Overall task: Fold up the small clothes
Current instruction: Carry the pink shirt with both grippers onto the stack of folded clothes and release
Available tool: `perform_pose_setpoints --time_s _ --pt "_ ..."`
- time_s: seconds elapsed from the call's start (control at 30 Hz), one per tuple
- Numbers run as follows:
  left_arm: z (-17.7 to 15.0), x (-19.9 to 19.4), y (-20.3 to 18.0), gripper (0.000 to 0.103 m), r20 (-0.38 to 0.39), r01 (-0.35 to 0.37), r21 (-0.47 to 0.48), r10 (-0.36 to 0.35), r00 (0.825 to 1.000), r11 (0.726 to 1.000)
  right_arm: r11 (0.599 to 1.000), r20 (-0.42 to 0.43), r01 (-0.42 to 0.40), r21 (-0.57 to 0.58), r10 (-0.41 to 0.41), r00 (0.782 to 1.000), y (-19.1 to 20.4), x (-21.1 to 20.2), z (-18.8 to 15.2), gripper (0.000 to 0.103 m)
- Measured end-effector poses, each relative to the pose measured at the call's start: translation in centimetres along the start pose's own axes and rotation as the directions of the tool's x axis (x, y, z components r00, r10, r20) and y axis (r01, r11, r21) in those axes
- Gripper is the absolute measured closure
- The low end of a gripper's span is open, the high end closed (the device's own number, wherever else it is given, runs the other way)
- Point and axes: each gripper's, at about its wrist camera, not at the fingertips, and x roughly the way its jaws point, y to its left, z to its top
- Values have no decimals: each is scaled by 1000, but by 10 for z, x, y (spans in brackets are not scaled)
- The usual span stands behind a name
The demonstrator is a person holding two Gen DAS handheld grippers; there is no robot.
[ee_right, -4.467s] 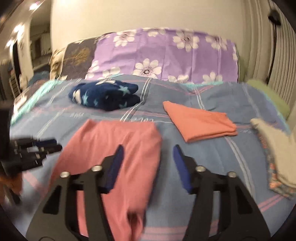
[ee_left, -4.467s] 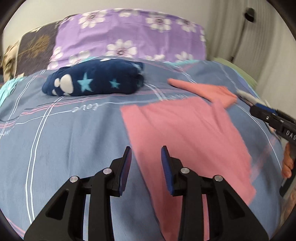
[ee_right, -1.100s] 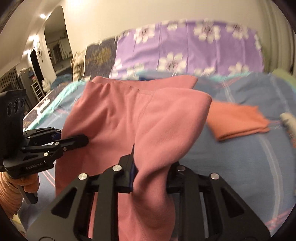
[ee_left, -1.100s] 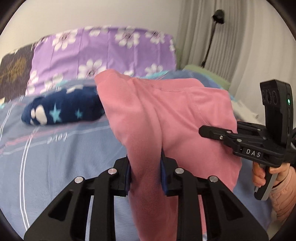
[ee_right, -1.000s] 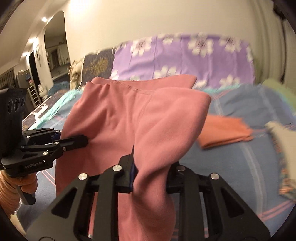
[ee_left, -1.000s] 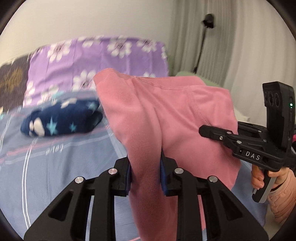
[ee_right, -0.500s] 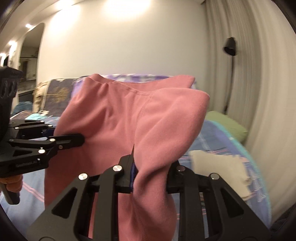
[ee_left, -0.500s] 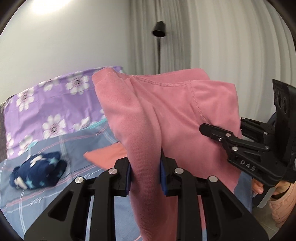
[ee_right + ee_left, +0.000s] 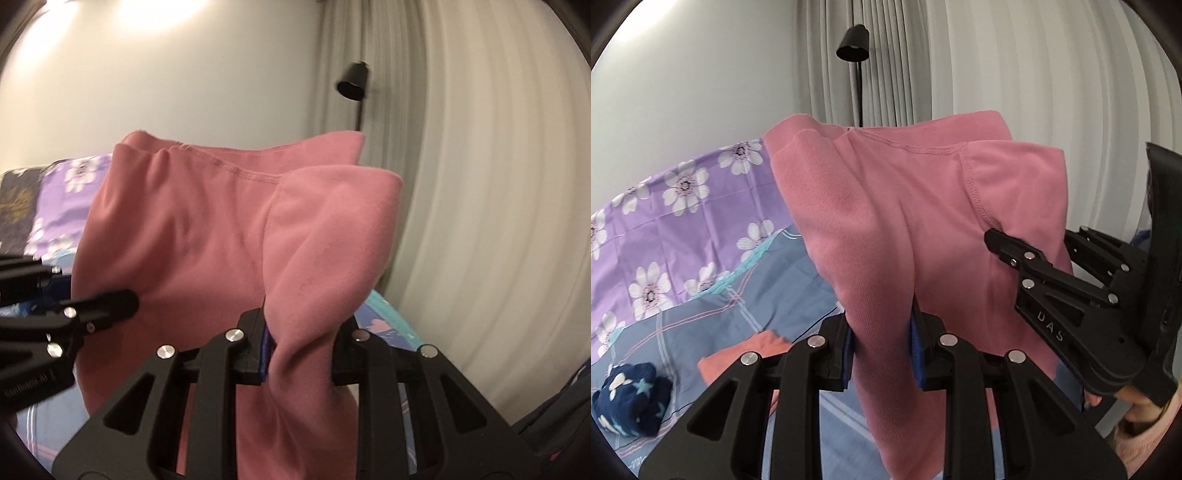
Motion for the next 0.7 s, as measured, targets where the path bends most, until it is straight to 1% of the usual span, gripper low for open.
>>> perform_pose_setpoints --time_s 0.13,0.23,0.27,0.3,0.33,0.37,0.4,0.43,0.47,0.5,0.53,0.57,0.6,0.63,0.67,0.7 --pt "18 42 -2 78 -26 6 -18 -7 1000 1000 998 -63 56 26 -54 997 -20 38 7 81" --pt "23 72 -1 76 -49 10 -26 -12 999 1000 994 -108 100 35 -96 989 -26 69 10 81" --pt "24 83 1 72 -58 -1 -23 0 998 1000 993 -127 109 43 -103 987 -27 80 10 81" --pt "24 98 1 63 -67 -33 -13 32 997 999 991 -154 121 57 -111 982 -31 92 9 78" --pt "23 111 1 56 -79 -91 4 91 993 996 986 -198 150 72 -133 971 -34 110 5 64" --pt "17 127 3 38 -101 -192 35 194 976 981 980 -240 185 70 -164 957 -36 124 0 53" --pt "12 134 4 32 -113 -237 50 242 964 970 966 -283 257 39 -236 930 -38 141 -11 33" --pt "3 142 8 32 -128 -248 57 253 959 967 958 -292 288 16 -271 917 -39 147 -19 32" --pt "-8 148 12 32 -158 -224 54 230 960 973 951 -305 308 -10 -296 905 -37 152 -31 32" --pt "-17 152 17 32 -184 -194 48 200 962 980 954 -317 300 -19 -290 903 -34 153 -43 32" --pt "-28 156 20 32 -206 -160 51 167 964 986 962 -338 271 -20 -261 904 -33 157 -61 33" --pt "-41 160 21 32 -231 -136 71 149 962 988 965 -362 261 -26 -253 897 -31 161 -74 34" --pt "-62 170 18 32 -279 -130 124 160 947 984 963 -402 267 -40 -260 878 -27 165 -91 34" --pt "-77 176 15 32 -313 -124 163 171 934 979 956 -472 290 -53 -280 836 -27 174 -114 33" --pt "-93 179 11 31 -317 -116 198 176 932 973 957 -484 291 -6 -258 836 -29 177 -131 32" --pt "-103 178 9 32 -283 -131 220 192 940 967 949 -450 309 61 -250 857 -33 170 -144 32"
